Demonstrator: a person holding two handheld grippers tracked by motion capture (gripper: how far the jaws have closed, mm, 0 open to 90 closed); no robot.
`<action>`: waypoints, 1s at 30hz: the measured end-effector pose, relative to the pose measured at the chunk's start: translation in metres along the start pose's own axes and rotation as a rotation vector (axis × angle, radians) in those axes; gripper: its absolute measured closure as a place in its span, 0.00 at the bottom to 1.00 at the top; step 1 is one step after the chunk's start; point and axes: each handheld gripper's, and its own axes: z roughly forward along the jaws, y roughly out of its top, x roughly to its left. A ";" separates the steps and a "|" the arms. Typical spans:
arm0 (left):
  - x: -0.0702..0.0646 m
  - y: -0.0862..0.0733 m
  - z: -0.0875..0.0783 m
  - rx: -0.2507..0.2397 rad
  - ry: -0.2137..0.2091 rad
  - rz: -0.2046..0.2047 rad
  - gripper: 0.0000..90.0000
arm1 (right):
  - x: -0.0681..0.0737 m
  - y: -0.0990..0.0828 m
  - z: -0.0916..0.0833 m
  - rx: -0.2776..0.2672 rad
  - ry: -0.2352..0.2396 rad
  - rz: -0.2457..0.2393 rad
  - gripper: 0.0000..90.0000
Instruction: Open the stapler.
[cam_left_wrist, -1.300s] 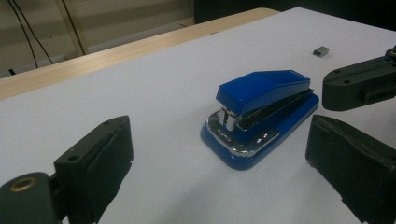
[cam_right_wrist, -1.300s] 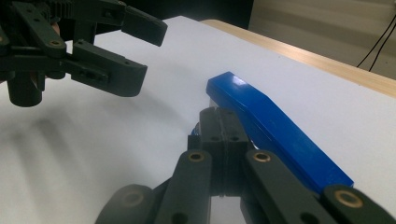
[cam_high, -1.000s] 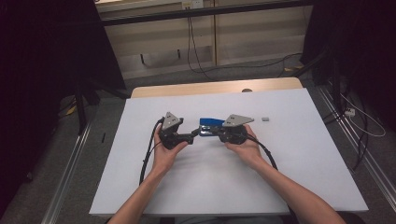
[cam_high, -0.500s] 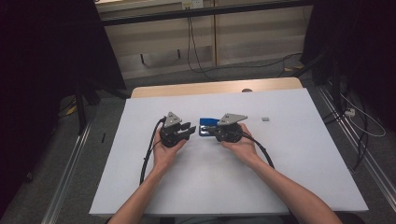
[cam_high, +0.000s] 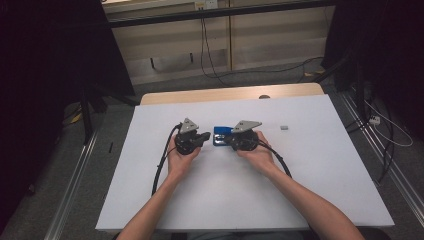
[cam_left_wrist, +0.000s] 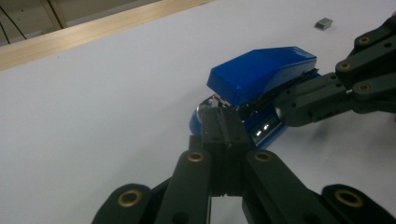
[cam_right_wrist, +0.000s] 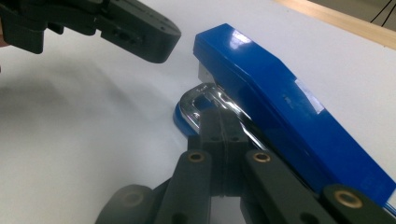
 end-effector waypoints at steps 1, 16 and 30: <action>0.000 0.001 0.001 0.004 -0.001 -0.003 1.00 | 0.001 0.001 0.002 0.006 -0.003 -0.010 1.00; 0.005 -0.001 0.014 0.030 0.008 -0.028 1.00 | -0.003 -0.001 0.000 0.047 -0.017 -0.014 1.00; -0.003 0.001 0.022 0.044 0.031 0.026 1.00 | -0.003 -0.001 0.001 0.053 -0.023 -0.014 1.00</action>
